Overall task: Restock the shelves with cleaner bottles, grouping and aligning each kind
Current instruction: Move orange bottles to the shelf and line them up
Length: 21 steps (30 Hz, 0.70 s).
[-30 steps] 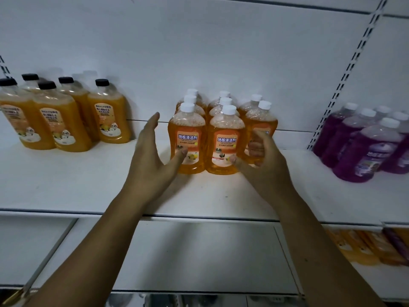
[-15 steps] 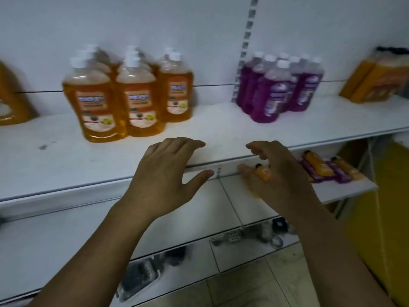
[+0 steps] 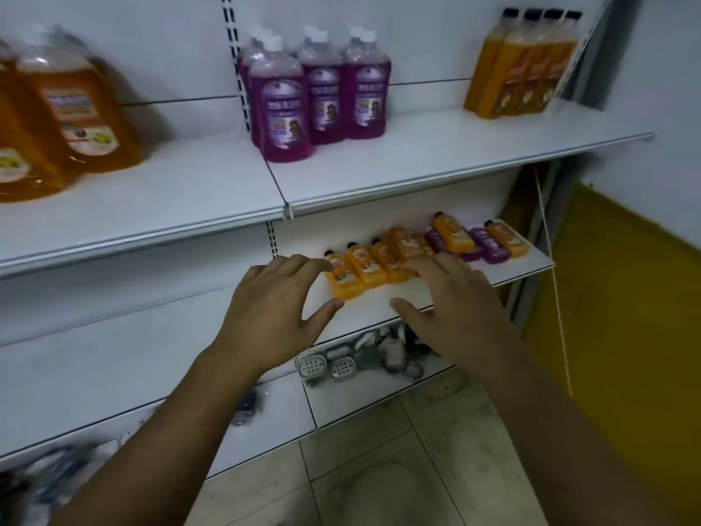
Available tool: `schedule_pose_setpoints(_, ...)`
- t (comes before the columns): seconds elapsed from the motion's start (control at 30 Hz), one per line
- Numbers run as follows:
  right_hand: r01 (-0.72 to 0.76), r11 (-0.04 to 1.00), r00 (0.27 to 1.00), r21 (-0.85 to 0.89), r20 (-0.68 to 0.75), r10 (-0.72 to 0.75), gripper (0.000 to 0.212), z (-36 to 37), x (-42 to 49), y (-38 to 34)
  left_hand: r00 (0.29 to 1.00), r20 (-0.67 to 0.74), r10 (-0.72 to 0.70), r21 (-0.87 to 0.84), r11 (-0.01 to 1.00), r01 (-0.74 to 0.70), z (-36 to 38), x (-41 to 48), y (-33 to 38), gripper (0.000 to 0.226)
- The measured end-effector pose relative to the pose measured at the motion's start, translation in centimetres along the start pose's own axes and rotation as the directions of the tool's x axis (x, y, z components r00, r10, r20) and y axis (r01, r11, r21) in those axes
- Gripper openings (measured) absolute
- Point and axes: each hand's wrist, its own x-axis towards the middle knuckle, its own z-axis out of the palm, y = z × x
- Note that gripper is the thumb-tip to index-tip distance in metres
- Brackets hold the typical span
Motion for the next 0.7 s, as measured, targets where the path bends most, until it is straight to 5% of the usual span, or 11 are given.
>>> schedule_pose_setpoints(0.4,-0.113,0.97,0.978,0.216,0.197,0.07,0.051,8.1,8.8,8.8,0.948,0.202,-0.245,-0.017,0.967,0.253,13.3,6.5,-2.2,0.064)
schedule_pose_setpoints(0.7,-0.261,0.896,0.924,0.359,0.363,0.123,0.061,16.0,15.8,14.3,0.803,0.341,-0.488,-0.05,0.844,0.534,21.7,13.4,-5.0,0.067)
